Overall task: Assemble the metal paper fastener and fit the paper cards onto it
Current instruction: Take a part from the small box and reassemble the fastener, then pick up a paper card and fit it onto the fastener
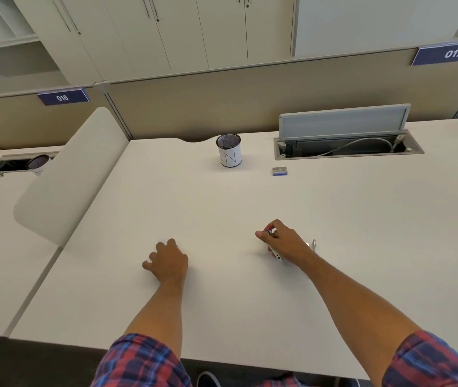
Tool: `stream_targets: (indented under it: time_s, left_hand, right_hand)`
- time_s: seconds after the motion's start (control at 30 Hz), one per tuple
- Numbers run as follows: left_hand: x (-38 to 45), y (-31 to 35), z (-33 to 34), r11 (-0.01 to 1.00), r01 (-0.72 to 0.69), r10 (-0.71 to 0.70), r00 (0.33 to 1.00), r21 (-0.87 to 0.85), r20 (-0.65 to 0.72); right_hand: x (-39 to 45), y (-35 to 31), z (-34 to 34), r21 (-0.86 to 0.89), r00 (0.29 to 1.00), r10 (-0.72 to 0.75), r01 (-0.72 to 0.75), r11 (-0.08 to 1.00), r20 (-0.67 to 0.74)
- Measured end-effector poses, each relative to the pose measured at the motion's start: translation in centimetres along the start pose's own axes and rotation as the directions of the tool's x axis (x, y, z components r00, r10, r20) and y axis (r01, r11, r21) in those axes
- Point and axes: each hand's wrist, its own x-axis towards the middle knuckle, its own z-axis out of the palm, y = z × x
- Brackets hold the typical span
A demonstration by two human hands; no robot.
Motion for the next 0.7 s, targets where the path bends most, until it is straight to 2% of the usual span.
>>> stream_targets:
  time_s: [0.07, 0.13, 0.27, 0.43, 0.57, 0.7]
  left_hand:
    - [0.1, -0.2, -0.1, 0.999, -0.012, 0.011, 1.000, -0.031, -0.018]
    - [0.2, -0.4, -0.1, 0.997, 0.039, -0.040, 0.999, -0.072, -0.010]
    - [0.9, -0.8, -0.3, 0.967, 0.160, -0.143, 0.985, -0.201, 0.097]
    - [1.9, -1.2, -0.7, 0.967, 0.174, -0.151, 0.980, -0.188, 0.130]
    - [2.1, -1.1, -0.7, 0.967, 0.186, -0.163, 0.976, -0.173, 0.142]
    - [2.0, -0.7, -0.4, 0.947, 0.141, -0.122, 0.989, -0.289, 0.082]
  right_hand:
    - [0.0, 0.1, 0.0, 0.005, 1.000, 0.003, -0.003, 1.000, 0.004]
    - [-0.1, 0.2, 0.0, 0.005, 1.000, 0.003, -0.003, 1.000, 0.004]
    - [-0.2, 0.0, -0.2, -0.010, 1.000, -0.001, 0.001, 1.000, -0.003]
    - [-0.4, 0.1, -0.2, 0.005, 1.000, 0.009, -0.009, 1.000, -0.014]
    - [-0.3, 0.0, 0.2, 0.091, 0.999, 0.035, -0.034, 0.995, -0.007]
    - [-0.3, -0.4, 0.7, 0.192, 0.998, 0.060, -0.064, 0.979, 0.027]
